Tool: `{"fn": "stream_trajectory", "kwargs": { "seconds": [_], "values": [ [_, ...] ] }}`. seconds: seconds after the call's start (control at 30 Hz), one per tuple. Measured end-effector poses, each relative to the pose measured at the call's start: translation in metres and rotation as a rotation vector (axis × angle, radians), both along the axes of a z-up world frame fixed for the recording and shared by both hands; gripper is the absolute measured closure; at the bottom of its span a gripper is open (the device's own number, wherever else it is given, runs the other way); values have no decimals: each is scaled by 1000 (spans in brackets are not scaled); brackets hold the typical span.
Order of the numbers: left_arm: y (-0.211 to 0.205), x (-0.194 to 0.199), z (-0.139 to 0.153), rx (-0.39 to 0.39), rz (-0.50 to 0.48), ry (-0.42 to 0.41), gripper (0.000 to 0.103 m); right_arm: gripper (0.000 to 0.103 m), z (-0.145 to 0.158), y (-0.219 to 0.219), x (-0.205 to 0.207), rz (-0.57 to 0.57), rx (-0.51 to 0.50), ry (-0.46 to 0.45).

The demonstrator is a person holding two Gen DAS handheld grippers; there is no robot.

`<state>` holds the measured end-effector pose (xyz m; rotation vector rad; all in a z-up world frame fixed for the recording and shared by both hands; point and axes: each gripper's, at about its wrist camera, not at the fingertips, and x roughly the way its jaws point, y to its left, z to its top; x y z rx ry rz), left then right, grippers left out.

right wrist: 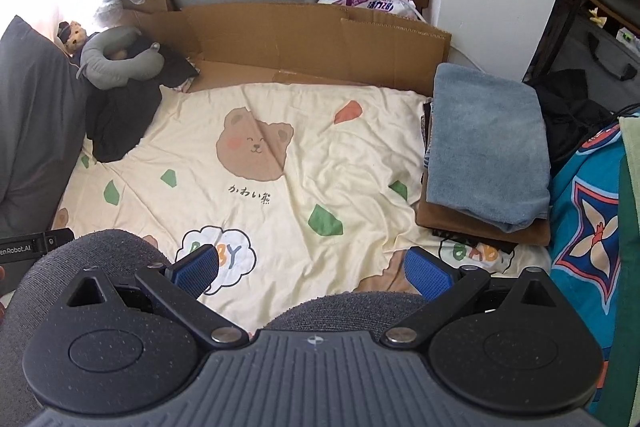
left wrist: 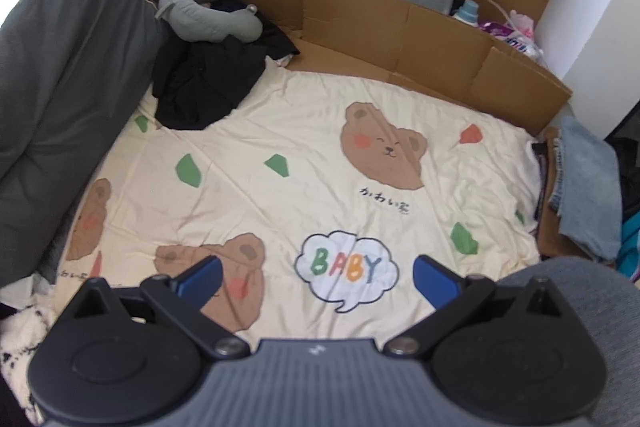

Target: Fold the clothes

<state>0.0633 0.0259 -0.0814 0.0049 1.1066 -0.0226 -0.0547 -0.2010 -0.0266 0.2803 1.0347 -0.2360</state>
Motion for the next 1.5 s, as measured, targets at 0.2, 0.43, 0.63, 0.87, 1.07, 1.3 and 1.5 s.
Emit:
{"fn": "stream_trajectory", "kwargs": {
  "seconds": [0.2,0.43,0.63,0.87,1.07,1.3,1.5],
  "values": [
    [1,-1,1,2,23,-1,1,1,0,-3,1,2,5,0],
    [2,-3,2,26,41,-6,1,1,-2,-4,2,15,27,-7],
    [-1,-3,2,41,35,-7,1,1,-3,-4,3,14,32,-12],
    [-5,-3,3,22,-1,-17,1,1,-3,-6,3,8,29,-11],
    [-7,-7,10,-1,-7,-9,1,1,1,-11,-3,-2,32,-14],
    [-17,-16,21,6,-29,-26,1,1,6,-13,-14,-7,35,-23],
    [-25,-20,28,40,-51,-56,1,1,10,-14,-19,-13,24,-27]
  ]
}}
